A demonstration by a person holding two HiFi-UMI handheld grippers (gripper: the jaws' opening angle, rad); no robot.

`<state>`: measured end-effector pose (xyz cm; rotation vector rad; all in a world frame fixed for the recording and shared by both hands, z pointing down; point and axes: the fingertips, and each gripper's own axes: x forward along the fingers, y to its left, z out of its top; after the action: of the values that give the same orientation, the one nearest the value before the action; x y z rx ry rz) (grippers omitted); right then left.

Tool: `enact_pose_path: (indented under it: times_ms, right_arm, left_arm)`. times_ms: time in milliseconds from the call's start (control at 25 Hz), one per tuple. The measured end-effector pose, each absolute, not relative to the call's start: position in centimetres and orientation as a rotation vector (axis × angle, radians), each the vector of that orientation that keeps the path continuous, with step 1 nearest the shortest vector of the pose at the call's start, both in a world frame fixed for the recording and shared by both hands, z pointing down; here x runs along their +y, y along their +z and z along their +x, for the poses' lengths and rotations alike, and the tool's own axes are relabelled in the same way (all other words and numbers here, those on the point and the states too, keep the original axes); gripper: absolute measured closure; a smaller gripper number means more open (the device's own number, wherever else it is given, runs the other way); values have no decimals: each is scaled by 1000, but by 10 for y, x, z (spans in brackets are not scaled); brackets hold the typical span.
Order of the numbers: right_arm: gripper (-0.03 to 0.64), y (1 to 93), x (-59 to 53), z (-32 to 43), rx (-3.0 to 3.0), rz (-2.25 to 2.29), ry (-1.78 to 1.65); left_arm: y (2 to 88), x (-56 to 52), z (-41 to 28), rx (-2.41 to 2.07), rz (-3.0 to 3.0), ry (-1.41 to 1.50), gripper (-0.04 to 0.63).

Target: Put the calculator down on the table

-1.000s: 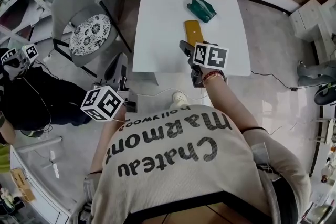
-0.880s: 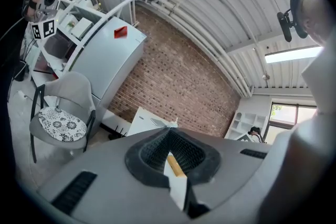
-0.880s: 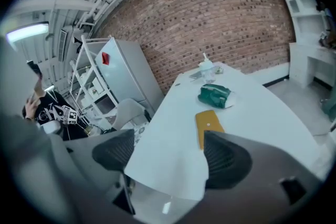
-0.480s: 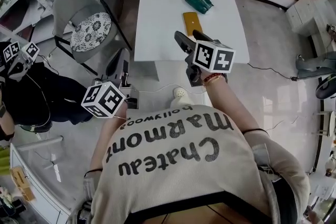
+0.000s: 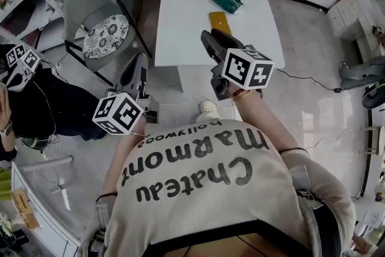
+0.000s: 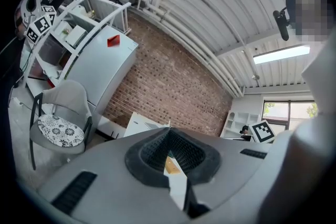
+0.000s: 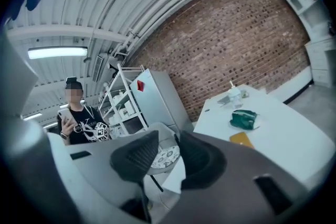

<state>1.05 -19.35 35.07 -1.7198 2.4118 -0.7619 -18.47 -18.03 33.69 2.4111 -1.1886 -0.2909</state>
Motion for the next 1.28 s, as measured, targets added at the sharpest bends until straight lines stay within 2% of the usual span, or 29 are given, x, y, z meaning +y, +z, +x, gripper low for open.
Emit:
enact_pose_path:
  times_ms: [280, 720, 1280]
  right_arm:
    - [610, 333, -198, 20, 2428, -1619, -724]
    - [614, 308, -216, 44, 2503, -1569, -637]
    - [614, 328, -220, 61, 2579, -1602, -662]
  left_arm:
    - [326, -184, -168, -1213, 2423, -317, 594]
    - [306, -191, -145, -1302, 2392, -360, 594]
    - [312, -191, -127, -1343, 2374, -356, 594]
